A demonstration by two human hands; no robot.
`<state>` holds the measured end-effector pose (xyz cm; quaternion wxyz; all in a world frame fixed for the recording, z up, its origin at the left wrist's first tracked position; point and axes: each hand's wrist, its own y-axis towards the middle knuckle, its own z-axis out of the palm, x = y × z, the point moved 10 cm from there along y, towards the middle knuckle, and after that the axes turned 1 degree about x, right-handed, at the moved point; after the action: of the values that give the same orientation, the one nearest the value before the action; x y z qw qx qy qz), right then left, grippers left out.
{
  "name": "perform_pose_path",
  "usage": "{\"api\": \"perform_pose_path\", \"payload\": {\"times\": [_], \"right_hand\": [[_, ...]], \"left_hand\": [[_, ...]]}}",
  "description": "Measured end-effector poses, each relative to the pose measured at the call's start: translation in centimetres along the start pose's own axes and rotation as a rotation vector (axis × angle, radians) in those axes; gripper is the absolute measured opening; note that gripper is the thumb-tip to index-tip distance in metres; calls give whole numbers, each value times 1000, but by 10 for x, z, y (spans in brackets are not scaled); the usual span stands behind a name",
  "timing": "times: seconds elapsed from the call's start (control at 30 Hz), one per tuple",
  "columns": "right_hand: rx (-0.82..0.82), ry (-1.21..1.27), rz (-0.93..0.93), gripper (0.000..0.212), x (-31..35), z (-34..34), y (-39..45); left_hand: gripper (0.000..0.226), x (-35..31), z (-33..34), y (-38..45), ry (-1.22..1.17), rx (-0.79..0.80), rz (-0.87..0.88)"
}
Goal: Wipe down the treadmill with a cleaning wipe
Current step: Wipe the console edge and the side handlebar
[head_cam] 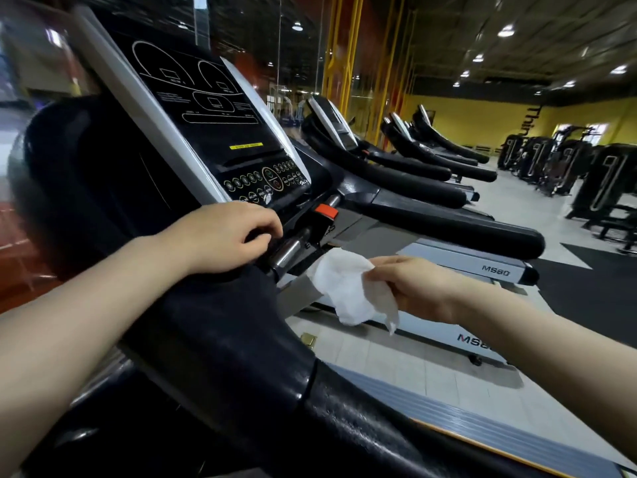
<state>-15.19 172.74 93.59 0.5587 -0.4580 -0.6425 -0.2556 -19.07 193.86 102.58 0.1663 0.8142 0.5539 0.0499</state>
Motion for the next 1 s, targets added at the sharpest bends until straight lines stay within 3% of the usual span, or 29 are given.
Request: {"api": "perform_pose_path", "payload": {"times": [0.17, 0.27, 0.4, 0.53, 0.63, 0.87, 1.0], "right_hand": [[-62, -586, -157, 20, 19, 8, -55], [-95, -661, -305, 24, 39, 19, -84], [-108, -821, -497, 36, 62, 42, -123], [-132, -819, -531, 41, 67, 58, -151], [-234, -826, -549, 29, 71, 69, -171], [-577, -726, -645, 9, 66, 123, -225], [-548, -504, -558, 7, 13, 183, -215]], "left_hand": [[18, -29, -8, -30, -151, -25, -44], [30, -68, 2, -53, -356, -4, -16], [57, -111, 10, -80, -363, -4, 33], [29, -124, -4, -107, -484, -81, 14], [13, -126, -16, -130, -429, -152, -3], [16, -96, -33, -202, -571, -344, 9], [23, -64, -12, -254, -603, -406, 10]]}}
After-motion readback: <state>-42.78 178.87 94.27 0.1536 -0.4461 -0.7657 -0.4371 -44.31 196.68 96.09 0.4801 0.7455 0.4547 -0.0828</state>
